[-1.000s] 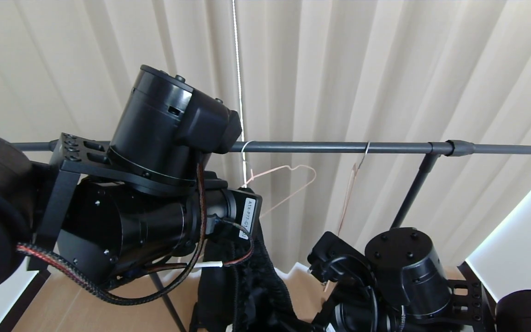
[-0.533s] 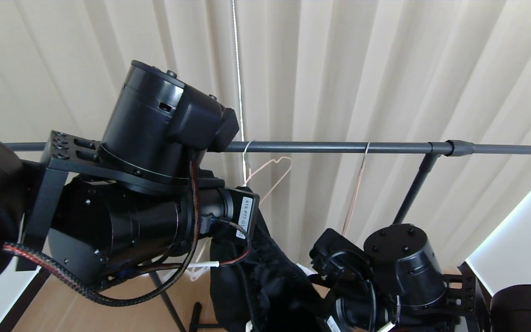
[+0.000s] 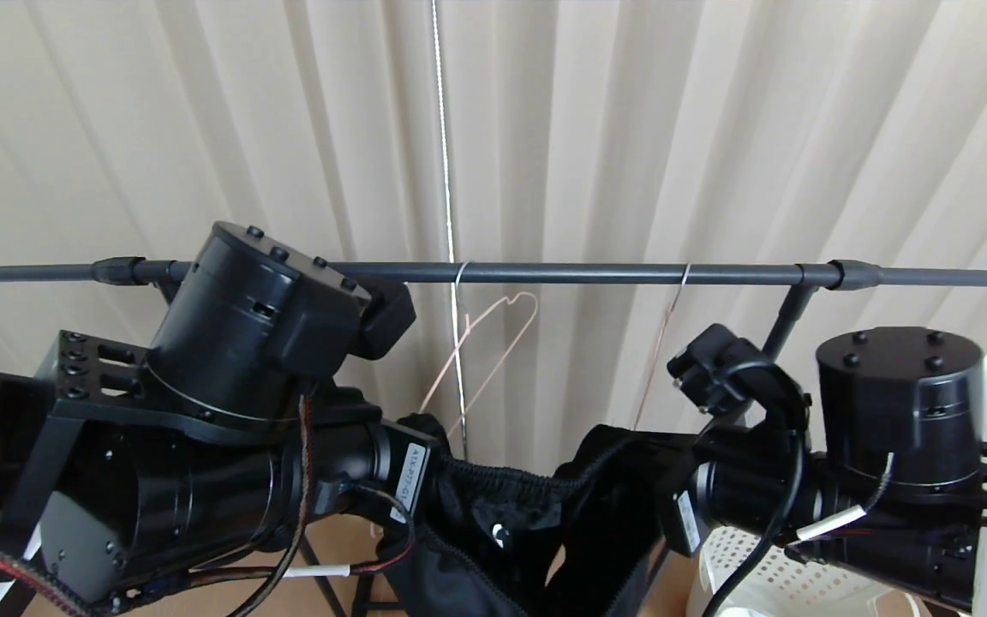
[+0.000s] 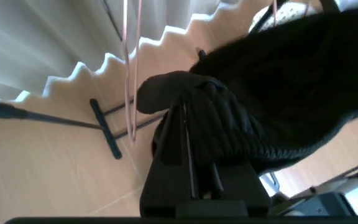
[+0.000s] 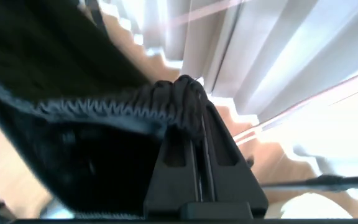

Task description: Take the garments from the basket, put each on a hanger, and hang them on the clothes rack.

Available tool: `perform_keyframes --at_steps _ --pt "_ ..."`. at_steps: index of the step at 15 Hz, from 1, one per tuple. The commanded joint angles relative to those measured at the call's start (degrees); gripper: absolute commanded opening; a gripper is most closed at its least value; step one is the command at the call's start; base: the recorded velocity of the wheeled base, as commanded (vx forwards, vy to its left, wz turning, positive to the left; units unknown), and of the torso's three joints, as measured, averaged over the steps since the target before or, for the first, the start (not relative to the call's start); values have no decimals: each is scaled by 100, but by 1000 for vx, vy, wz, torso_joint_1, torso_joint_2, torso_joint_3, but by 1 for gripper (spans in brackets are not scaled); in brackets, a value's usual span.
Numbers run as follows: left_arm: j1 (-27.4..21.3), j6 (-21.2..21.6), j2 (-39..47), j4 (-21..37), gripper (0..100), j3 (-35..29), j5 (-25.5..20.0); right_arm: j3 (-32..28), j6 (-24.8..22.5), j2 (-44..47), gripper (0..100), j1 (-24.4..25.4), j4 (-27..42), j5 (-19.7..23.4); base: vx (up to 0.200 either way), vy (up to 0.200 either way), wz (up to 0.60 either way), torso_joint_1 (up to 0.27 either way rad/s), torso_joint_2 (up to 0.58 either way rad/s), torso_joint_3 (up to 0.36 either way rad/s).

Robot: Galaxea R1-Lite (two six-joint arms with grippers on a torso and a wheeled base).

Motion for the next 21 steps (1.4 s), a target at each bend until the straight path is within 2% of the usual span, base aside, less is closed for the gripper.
perform_keyframes --at_steps 1,4,5,8,11,13,17,21 --pt "8 1 -181 0 0 243 2 -66 4 -445 0 -48 1 1 0 0 0 0 0 0" --pt "8 1 -190 -9 0 322 2 -92 4 -709 0 -74 -8 1 0 0 0 0 0 0" --pt "8 1 -190 -9 100 322 2 -92 4 -744 0 -74 -8 1 0 0 0 0 0 0" --pt "8 -26 -225 -106 100 357 -7 -92 4 -805 0 -144 -8 1 0 0 0 0 0 0" --pt "184 27 -269 -730 100 797 -236 -110 4 -797 0 -197 1 10 0 0 0 0 0 0" --pt "245 53 -260 -906 100 929 -253 -101 4 -797 0 -197 10 10 0 0 0 0 0 0" --pt "245 53 -269 -923 100 920 -244 -92 4 -770 0 -197 10 10 0 0 0 0 0 0" --pt "254 53 -251 -923 100 937 -227 -84 -5 -797 0 -197 10 10 -200 0 0 11 4 4"
